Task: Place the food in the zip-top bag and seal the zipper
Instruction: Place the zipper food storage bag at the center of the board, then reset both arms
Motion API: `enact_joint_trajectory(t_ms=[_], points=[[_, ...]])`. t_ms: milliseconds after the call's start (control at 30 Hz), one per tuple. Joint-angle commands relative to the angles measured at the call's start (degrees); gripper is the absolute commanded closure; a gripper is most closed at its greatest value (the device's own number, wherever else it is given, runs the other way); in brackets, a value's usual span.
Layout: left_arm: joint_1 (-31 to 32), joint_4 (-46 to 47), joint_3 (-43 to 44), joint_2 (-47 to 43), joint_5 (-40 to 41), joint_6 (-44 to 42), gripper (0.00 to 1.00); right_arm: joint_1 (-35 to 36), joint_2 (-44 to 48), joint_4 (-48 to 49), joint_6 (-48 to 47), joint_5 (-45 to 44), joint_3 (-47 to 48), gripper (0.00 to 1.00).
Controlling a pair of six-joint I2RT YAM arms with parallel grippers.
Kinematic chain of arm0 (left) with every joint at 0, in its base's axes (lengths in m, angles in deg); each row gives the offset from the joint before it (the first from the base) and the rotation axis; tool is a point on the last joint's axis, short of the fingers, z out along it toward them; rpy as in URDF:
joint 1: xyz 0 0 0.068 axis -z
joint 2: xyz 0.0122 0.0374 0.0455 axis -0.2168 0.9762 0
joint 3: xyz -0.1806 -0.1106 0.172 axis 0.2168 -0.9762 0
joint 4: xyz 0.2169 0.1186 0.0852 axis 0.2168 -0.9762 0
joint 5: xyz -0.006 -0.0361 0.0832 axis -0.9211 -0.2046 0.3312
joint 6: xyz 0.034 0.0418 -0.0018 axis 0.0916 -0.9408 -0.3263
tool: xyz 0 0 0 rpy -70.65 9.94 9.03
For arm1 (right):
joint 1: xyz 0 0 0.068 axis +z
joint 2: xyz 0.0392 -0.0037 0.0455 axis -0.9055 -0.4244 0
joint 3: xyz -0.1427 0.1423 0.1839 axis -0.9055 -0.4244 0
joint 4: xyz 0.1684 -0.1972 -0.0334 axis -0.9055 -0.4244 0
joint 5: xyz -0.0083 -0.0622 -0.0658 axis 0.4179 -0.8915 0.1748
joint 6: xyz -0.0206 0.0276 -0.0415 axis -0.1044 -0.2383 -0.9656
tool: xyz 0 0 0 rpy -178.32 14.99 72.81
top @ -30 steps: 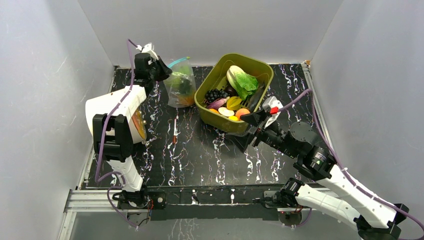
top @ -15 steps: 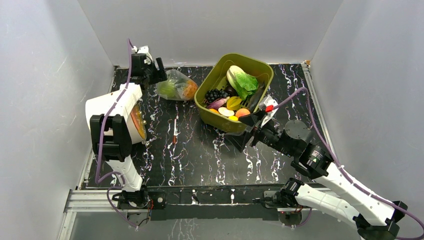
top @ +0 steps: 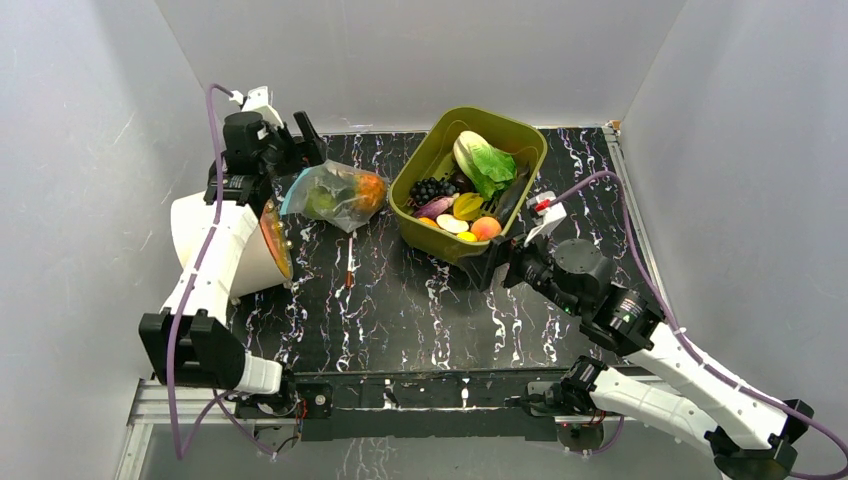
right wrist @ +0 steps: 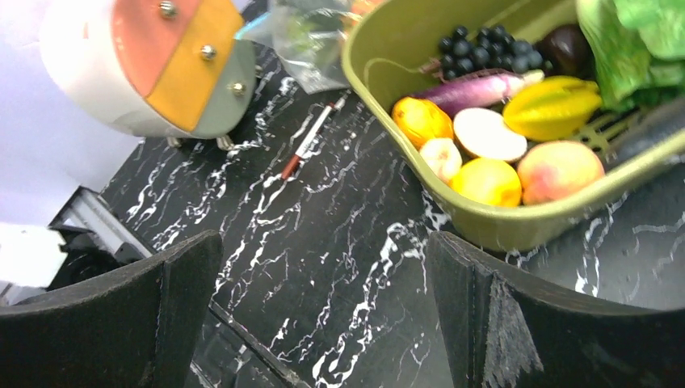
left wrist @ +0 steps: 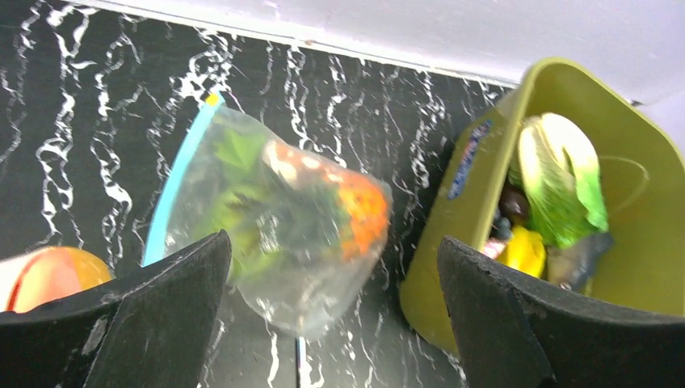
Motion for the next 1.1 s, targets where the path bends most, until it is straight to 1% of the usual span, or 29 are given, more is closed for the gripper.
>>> enact_joint_trajectory(t_ms=[0,200,300,367,500,600,767,900,1067], points=[[0.3,-7.3,-1.4,-5.1,-10.1,1.6,0.02,-0.2,-1.3,-3.2,4.5,-6.6,4.0,0.02],[0.2,-8.4,-7.4,-12.7,-26.8,0.9,0.02,-0.1,-2.9,-6.0,5.1,-12.2,6.2,0.02],[0.5,-9.2,-9.3,-16.6,-31.3,2.5,0.02,-0.1,-3.1,-6.3,9.6,-16.0,6.1,0.02],[0.6,-8.8,-10.8,-19.6,-33.2,3.3,0.02,-0.1,-3.3,-6.7,11.5,-16.3,6.3,0.02],[1.1,-8.9,-14.5,-25.7,-33.4,2.5,0.02,-0.1,-3.1,-6.7,12.0,-16.2,6.4,0.02],[1.5,-6.9,-18.8,-30.5,-34.2,3.2,0.02,-0.1,-2.0,-5.8,11.8,-16.9,6.3,0.02],[2.1,-4.9,-22.8,-36.8,-35.4,3.7,0.02,-0.1,0.3,-4.0,11.4,-16.3,5.8,0.02],[2.8,-4.4,-25.0,-38.6,-34.9,4.4,0.02,-0.1,2.1,-3.3,11.9,-16.3,4.9,0.02],[2.8,-3.7,-26.2,-38.3,-34.8,4.9,0.02,-0.1,3.3,-3.6,12.4,-15.4,4.1,0.02]])
